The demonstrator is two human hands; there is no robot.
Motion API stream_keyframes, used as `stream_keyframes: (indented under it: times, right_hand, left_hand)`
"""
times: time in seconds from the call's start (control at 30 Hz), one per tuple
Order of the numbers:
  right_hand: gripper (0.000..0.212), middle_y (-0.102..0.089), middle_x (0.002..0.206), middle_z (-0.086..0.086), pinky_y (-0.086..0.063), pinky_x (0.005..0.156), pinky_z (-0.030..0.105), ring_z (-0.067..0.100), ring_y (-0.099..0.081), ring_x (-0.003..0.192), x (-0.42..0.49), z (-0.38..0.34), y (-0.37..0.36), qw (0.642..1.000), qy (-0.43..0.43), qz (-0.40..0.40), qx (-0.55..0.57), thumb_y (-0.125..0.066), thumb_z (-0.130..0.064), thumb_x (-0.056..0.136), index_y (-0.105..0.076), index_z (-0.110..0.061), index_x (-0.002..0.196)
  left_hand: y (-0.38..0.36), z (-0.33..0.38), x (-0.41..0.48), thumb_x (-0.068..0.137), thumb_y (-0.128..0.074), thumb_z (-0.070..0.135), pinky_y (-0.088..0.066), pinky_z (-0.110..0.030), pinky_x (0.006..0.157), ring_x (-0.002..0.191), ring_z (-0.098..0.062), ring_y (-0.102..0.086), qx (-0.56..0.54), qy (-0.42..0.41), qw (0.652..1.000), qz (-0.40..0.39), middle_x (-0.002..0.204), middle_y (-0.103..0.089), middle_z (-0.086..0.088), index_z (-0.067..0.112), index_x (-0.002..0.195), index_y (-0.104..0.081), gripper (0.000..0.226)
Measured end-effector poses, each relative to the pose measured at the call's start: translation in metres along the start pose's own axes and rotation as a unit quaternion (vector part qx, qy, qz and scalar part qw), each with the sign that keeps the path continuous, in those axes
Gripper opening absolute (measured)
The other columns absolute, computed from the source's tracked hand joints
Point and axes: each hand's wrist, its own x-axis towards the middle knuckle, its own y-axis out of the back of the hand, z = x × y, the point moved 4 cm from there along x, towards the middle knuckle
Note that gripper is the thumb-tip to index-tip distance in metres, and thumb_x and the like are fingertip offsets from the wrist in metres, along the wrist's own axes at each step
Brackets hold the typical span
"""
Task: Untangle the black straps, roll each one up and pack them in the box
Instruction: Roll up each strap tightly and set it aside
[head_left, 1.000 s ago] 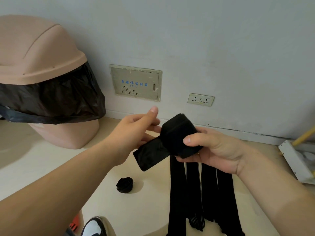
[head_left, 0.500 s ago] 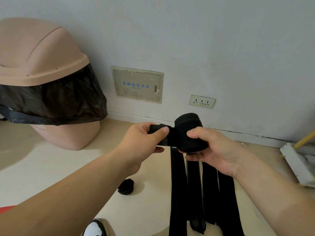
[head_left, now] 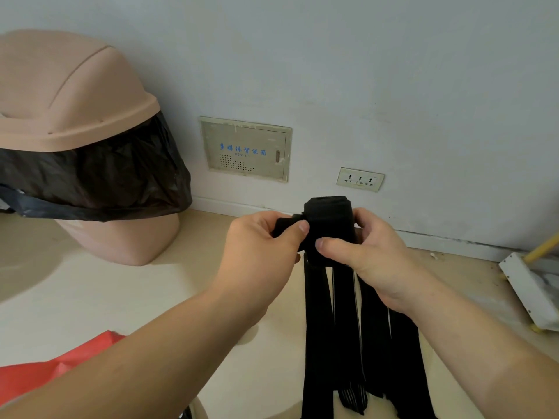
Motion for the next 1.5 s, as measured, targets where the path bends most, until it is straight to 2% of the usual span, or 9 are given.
stream_keyframes:
  times: [0.23,0.47,0.63,0.73,0.93,1.07,1.17,1.3,1.5]
  right_hand:
    - [0.046,-0.082,0.096,-0.004,-0.063,0.088,0.045,0.016,-0.08,0.09,-0.011,0.005,-0.013,0.998,0.024,0.054,-0.006,-0.092,-0.035,0.071,-0.067,-0.031,0.11]
    - [0.025,-0.083,0.103,0.0,-0.06,0.099,0.057,0.023,-0.08,0.1,-0.01,0.012,-0.013,0.997,0.009,0.061,0.053,-0.086,-0.022,0.088,-0.077,-0.028,0.111]
    - [0.048,-0.082,0.11,0.004,-0.055,0.108,0.055,0.027,-0.077,0.11,-0.01,0.013,-0.009,0.998,-0.013,0.015,0.059,-0.087,-0.029,0.068,-0.079,-0.025,0.115]
    - [0.044,-0.08,0.118,0.012,-0.055,0.108,0.047,0.033,-0.072,0.121,-0.012,0.016,-0.014,0.988,-0.042,-0.05,0.137,-0.083,-0.02,0.077,-0.077,-0.015,0.121]
    - [0.058,-0.076,0.13,0.008,-0.05,0.115,0.051,0.023,-0.069,0.128,-0.012,0.008,-0.008,0.974,-0.063,-0.046,0.212,-0.074,-0.053,0.086,-0.076,-0.014,0.129]
    - [0.064,-0.079,0.123,0.008,-0.055,0.11,0.051,0.023,-0.075,0.119,-0.011,0.012,-0.005,0.979,-0.081,-0.005,0.185,-0.082,-0.055,0.078,-0.077,-0.011,0.124]
    - [0.052,-0.08,0.12,0.007,-0.058,0.105,0.05,0.023,-0.075,0.117,-0.008,0.01,0.004,0.977,-0.081,0.012,0.196,-0.081,-0.047,0.081,-0.079,-0.013,0.121]
    - [0.056,-0.082,0.114,0.007,-0.061,0.095,0.046,0.021,-0.078,0.106,-0.005,0.007,0.007,0.981,-0.078,-0.002,0.177,-0.077,-0.048,0.078,-0.077,-0.013,0.121]
    - [0.057,-0.082,0.113,0.007,-0.063,0.095,0.047,0.025,-0.079,0.104,-0.003,0.008,-0.009,0.985,-0.079,-0.002,0.156,-0.078,-0.049,0.076,-0.075,-0.016,0.123]
  left_hand:
    - [-0.014,0.004,-0.015,0.107,-0.058,0.021,-0.046,-0.008,0.056,0.061,0.003,-0.06,0.039,-0.032,0.997,-0.053,0.066,-0.071,0.014,0.024,0.087,-0.079,0.029]
    - [-0.035,-0.002,-0.034,0.094,-0.052,0.057,-0.048,-0.013,0.092,0.109,0.012,-0.063,0.068,-0.039,0.984,-0.162,0.123,-0.063,0.035,0.054,0.128,-0.057,0.035]
    - [-0.034,-0.006,-0.031,0.104,-0.046,0.061,-0.016,-0.019,0.127,0.154,0.011,-0.015,0.075,-0.008,0.977,-0.2,0.173,-0.016,0.024,0.04,0.166,-0.026,0.068]
    - [-0.032,-0.001,-0.029,0.105,-0.048,0.053,-0.013,-0.01,0.118,0.145,0.025,-0.007,0.055,0.001,0.981,-0.186,0.169,-0.007,0.034,0.041,0.165,-0.026,0.066]
    - [-0.033,0.002,-0.03,0.108,-0.043,0.051,-0.016,-0.006,0.117,0.146,0.027,-0.01,0.006,-0.017,0.981,-0.194,0.165,-0.013,0.039,0.049,0.156,-0.04,0.049]
    - [-0.04,0.01,-0.039,0.107,-0.045,0.052,-0.022,0.004,0.099,0.143,0.026,-0.021,-0.034,0.026,0.972,-0.23,0.157,-0.029,0.042,0.08,0.092,-0.062,0.036]
    - [-0.028,0.004,-0.028,0.107,-0.048,0.057,-0.033,-0.021,0.12,0.129,0.02,-0.05,-0.071,0.055,0.977,-0.195,0.131,-0.059,0.044,0.051,0.112,-0.078,0.031]
    - [-0.012,0.002,-0.011,0.108,-0.055,0.03,-0.053,-0.04,0.109,0.114,-0.006,-0.073,-0.123,0.079,0.984,-0.098,0.111,-0.081,0.009,0.011,0.112,-0.081,0.032]
    - [-0.011,-0.006,-0.008,0.098,-0.073,0.026,-0.06,-0.03,0.087,0.095,-0.014,-0.074,-0.039,0.071,0.997,-0.005,0.101,-0.078,0.004,0.021,0.11,-0.075,0.014]
